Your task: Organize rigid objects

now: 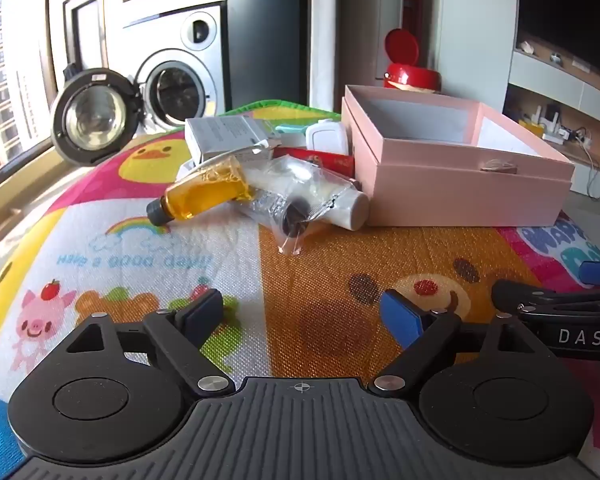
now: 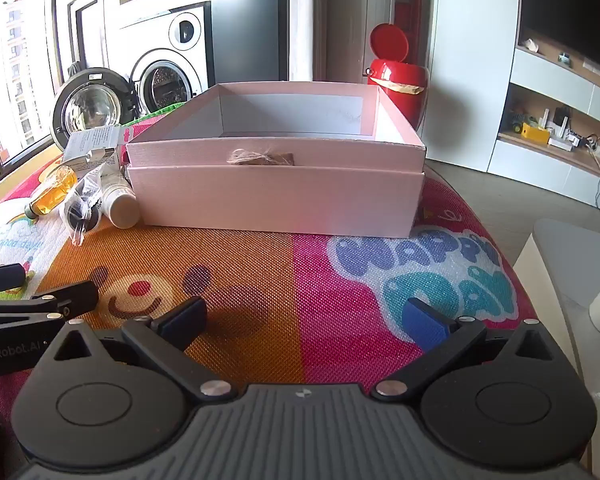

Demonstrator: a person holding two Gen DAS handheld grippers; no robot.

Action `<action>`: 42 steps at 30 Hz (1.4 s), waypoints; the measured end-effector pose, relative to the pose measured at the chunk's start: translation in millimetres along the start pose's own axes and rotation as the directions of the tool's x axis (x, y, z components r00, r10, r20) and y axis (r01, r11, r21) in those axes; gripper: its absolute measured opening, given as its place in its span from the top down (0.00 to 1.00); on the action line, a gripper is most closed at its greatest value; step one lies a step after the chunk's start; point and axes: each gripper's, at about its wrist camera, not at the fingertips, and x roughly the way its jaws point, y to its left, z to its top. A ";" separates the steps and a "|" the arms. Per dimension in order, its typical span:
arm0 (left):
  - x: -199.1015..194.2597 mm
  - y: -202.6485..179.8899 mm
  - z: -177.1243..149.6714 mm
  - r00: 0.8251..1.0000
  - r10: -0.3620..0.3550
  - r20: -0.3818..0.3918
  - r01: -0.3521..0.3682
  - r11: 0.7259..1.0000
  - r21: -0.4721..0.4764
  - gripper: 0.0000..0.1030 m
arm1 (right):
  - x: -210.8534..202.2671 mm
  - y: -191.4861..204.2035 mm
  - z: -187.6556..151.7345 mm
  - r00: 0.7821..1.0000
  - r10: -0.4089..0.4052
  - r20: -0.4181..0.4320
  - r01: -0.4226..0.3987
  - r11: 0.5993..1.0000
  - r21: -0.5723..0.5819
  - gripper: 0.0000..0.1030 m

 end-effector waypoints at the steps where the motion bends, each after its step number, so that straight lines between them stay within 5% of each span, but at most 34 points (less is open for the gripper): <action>1: 0.0 -0.2 0.1 1.000 0.001 0.000 -0.001 1.000 0.002 0.12 | 0.0 0.0 0.0 1.000 0.000 0.000 0.000 1.000 0.000 0.00; 42: -0.1 3.1 -0.7 1.000 -0.006 0.001 0.006 1.000 -0.007 0.12 | -0.1 0.3 0.0 1.000 0.000 0.000 0.000 1.000 0.000 0.00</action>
